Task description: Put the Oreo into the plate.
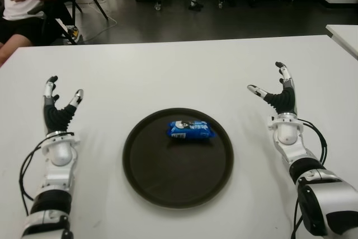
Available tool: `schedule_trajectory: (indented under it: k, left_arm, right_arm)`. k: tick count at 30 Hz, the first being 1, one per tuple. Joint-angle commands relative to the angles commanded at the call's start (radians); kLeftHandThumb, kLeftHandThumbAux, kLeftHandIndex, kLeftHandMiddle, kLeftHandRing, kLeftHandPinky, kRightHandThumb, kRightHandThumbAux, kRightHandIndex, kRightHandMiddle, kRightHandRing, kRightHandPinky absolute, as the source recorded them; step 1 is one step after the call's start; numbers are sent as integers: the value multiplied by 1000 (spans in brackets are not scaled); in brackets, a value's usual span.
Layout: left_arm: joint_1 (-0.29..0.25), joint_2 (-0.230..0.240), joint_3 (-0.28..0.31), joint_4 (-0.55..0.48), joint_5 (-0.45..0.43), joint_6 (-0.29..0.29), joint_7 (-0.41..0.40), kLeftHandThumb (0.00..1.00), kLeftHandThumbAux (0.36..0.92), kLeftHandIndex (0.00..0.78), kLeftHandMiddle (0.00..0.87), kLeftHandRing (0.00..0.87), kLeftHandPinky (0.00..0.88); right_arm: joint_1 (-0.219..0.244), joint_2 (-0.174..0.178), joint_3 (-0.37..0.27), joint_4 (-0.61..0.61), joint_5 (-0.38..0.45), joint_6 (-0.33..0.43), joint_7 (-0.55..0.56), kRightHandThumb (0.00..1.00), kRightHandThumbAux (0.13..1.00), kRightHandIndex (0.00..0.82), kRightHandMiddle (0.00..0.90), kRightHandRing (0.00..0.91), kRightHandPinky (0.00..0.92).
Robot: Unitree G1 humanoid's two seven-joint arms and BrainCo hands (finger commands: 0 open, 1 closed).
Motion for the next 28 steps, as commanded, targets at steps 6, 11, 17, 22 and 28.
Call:
schedule_trajectory:
  k: [6, 11, 17, 22, 28]
  left_arm:
    - [0, 0, 0, 0, 0, 0, 0, 0, 595, 16, 0, 0, 0]
    - [0, 0, 0, 0, 0, 0, 0, 0, 595, 16, 0, 0, 0]
    - [0, 0, 0, 0, 0, 0, 0, 0, 595, 16, 0, 0, 0]
    - [0, 0, 0, 0, 0, 0, 0, 0, 595, 16, 0, 0, 0]
    - [0, 0, 0, 0, 0, 0, 0, 0, 595, 16, 0, 0, 0]
  right_arm:
    - [-2, 1, -4, 6, 8, 12, 10, 0, 685, 0, 0, 0, 0]
    - [-3, 6, -16, 8, 27, 17, 30, 0, 690, 0, 0, 0, 0]
    - [0, 10, -26, 7, 41, 4, 58, 0, 693, 0, 0, 0, 0]
    - [1, 7, -14, 3, 23, 7, 43, 0, 678, 0, 0, 0, 0]
    - [2, 10, -11, 2, 15, 9, 30, 0, 685, 0, 0, 0, 0]
